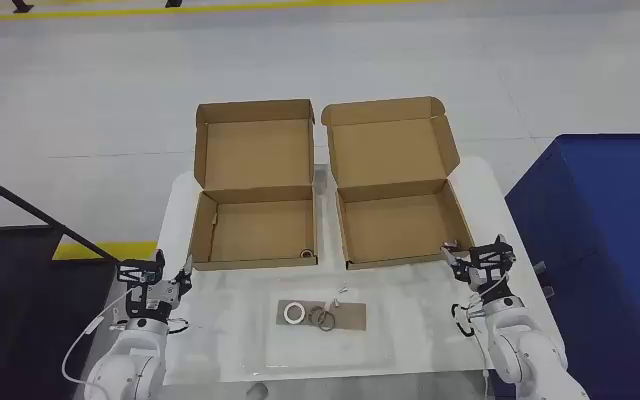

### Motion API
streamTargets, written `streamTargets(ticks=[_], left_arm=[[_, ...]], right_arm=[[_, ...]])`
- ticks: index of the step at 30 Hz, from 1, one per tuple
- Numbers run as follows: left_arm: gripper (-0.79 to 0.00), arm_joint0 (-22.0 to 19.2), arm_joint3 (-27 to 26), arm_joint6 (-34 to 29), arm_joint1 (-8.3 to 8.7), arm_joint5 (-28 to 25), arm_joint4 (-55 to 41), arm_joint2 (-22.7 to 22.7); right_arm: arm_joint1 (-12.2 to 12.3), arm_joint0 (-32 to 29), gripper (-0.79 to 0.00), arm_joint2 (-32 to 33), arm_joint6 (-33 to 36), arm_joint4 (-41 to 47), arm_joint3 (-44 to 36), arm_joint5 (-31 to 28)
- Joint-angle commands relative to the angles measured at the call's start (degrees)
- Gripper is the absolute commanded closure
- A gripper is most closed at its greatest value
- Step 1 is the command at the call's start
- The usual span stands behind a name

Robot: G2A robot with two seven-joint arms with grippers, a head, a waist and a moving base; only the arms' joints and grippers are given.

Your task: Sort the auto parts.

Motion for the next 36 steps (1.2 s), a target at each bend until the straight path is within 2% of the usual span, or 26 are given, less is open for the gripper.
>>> streamTargets(ticks=[1,21,22,23,25,27,31,36], left_arm=[[-0.421,0.0,0.0,0.0,0.0,0.0,0.0,0.0],[-0.421,0.0,0.0,0.0,0.0,0.0,0.0,0.0],[-0.785,0.0,0.0,0.0,0.0,0.0,0.0,0.0],[-0.785,0.0,0.0,0.0,0.0,0.0,0.0,0.0],[-0.785,0.0,0.0,0.0,0.0,0.0,0.0,0.0],[-0.785,0.0,0.0,0.0,0.0,0.0,0.0,0.0],[-0.785,0.0,0.0,0.0,0.0,0.0,0.0,0.0],[-0.785,0.0,0.0,0.0,0.0,0.0,0.0,0.0]], right_arm=[[0.0,0.0,-0.785,0.0,0.0,0.0,0.0,0.0],[0.0,0.0,-0.785,0.0,0.0,0.0,0.0,0.0],[0.0,0.0,-0.785,0.0,0.1,0.0,-0.1,-0.3],[0.0,0.1,-0.785,-0.2,0.6,0.1,-0.6,-1.4],[0.4,1.0,-0.785,-0.2,5.4,3.1,-4.2,-9.4],[0.8,2.4,-0.785,0.3,11.3,1.6,-8.9,-14.4],[1.3,6.8,-0.785,-4.9,23.7,-5.5,-17.8,-21.5],[1.4,12.5,-0.785,-11.1,34.8,-3.4,-23.9,-31.4]])
